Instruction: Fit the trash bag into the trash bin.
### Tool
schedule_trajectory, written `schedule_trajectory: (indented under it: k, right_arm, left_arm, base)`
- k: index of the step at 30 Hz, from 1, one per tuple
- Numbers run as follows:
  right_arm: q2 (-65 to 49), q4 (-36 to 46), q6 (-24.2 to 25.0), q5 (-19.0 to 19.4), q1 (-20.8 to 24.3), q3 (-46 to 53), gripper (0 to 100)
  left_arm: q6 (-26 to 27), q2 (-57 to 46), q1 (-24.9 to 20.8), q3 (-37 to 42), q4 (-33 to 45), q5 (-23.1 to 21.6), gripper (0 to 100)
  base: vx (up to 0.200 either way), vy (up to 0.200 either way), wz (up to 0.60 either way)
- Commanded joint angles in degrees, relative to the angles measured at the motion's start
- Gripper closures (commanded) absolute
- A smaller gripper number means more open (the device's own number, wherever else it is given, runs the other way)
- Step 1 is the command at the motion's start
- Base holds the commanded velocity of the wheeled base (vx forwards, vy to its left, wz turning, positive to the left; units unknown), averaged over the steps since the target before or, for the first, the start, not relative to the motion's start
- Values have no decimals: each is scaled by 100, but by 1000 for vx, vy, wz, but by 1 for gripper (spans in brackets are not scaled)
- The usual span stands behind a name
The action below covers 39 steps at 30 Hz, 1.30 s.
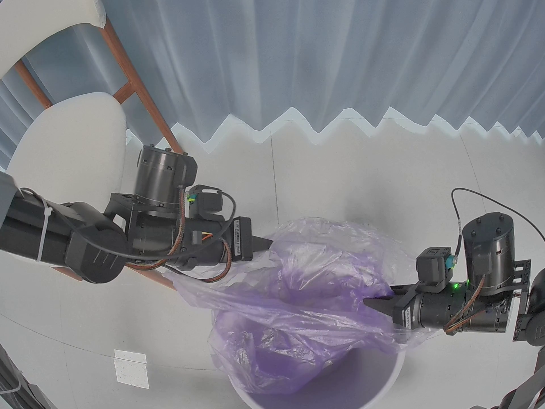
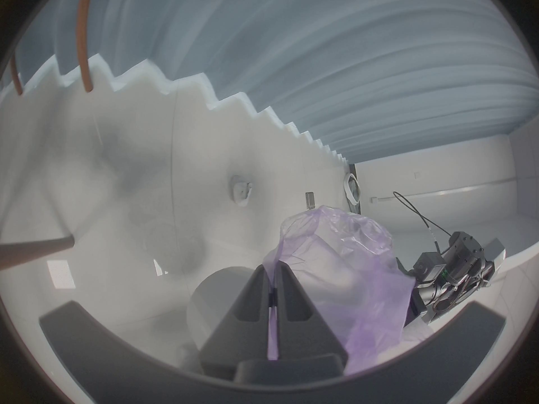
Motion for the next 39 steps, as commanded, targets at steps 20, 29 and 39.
schedule_trajectory:
  k: [20,29,39]
  right_arm:
    - [-214,-14,133,57,-763,-339,100]
    - [-214,-14,133,57,-982,-401,100]
    - [-91,30,107,-49,-1431,-357,100]
  left_arm:
    - [-257,217,362,729,-1084,216,100]
    - [-583,147,696,799,-1163,541,0]
    - [-2042,-741,1337,386,-2060,462,0]
  base:
    - [0,0,0]
    - [0,0,0]
    - [0,0,0]
